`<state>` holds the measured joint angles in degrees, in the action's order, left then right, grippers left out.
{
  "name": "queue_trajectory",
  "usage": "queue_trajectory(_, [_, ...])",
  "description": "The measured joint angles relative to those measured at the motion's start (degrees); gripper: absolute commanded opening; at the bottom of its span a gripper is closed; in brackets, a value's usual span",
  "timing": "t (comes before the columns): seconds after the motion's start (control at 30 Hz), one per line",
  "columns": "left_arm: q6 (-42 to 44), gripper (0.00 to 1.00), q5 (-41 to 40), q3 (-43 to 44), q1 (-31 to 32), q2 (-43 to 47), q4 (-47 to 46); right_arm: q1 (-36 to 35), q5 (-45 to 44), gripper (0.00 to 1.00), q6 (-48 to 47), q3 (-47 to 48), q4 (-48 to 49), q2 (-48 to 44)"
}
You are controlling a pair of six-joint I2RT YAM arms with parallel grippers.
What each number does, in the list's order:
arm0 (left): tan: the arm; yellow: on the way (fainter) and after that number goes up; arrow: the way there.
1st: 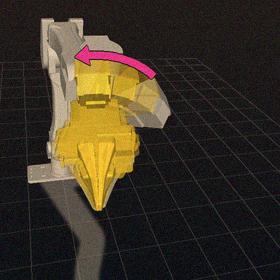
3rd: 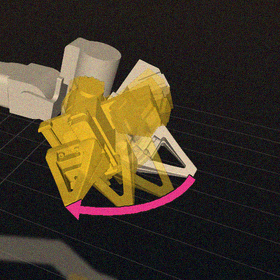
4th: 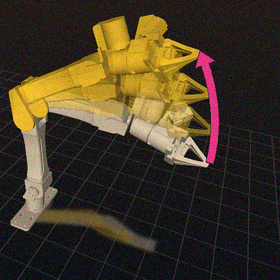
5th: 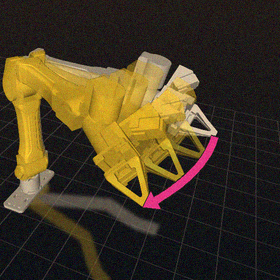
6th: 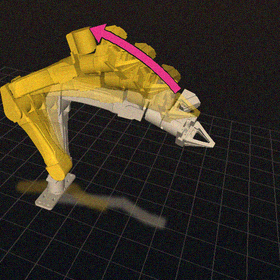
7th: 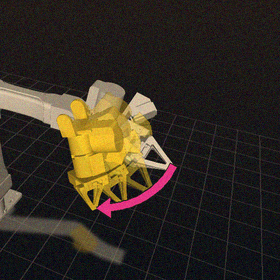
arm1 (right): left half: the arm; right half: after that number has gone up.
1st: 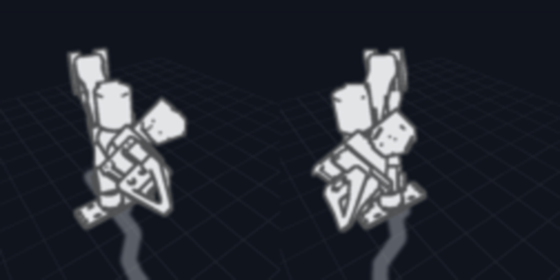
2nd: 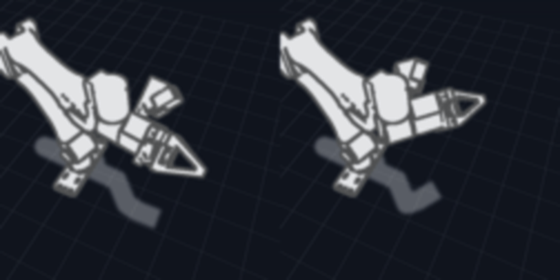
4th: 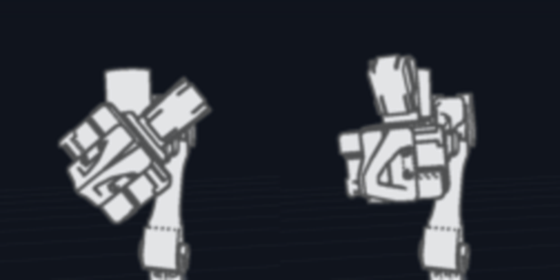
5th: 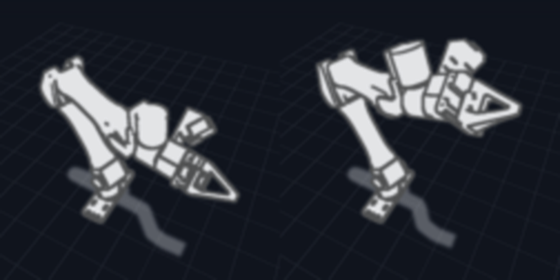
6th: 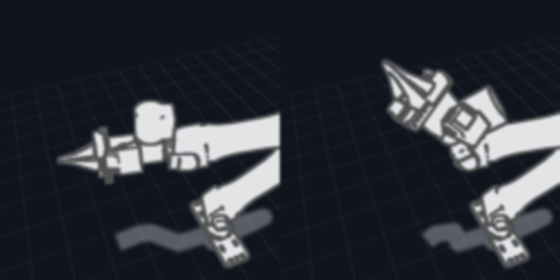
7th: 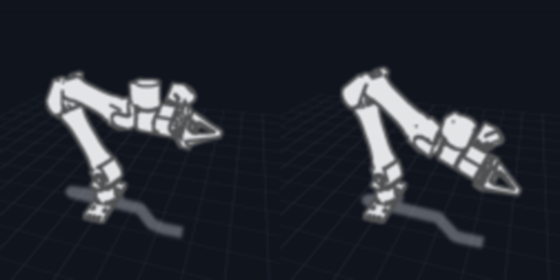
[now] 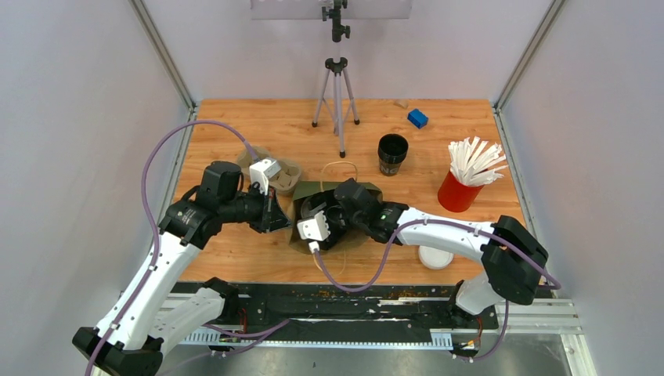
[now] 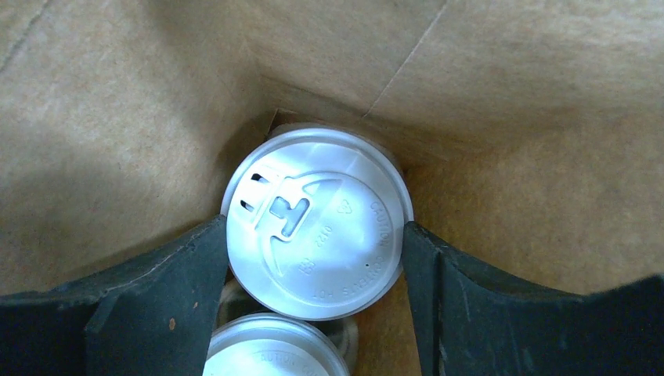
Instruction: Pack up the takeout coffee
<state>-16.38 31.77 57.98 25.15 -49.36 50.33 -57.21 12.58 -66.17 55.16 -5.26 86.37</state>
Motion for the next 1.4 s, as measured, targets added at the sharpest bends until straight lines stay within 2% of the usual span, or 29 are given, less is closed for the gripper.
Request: queue_trajectory(1.4, [-0.8, 0.00, -0.4, -0.3, 0.0, -0.3, -0.5, 0.2, -3.4, 0.67, 0.3, 0.7, 3.9, 4.5])
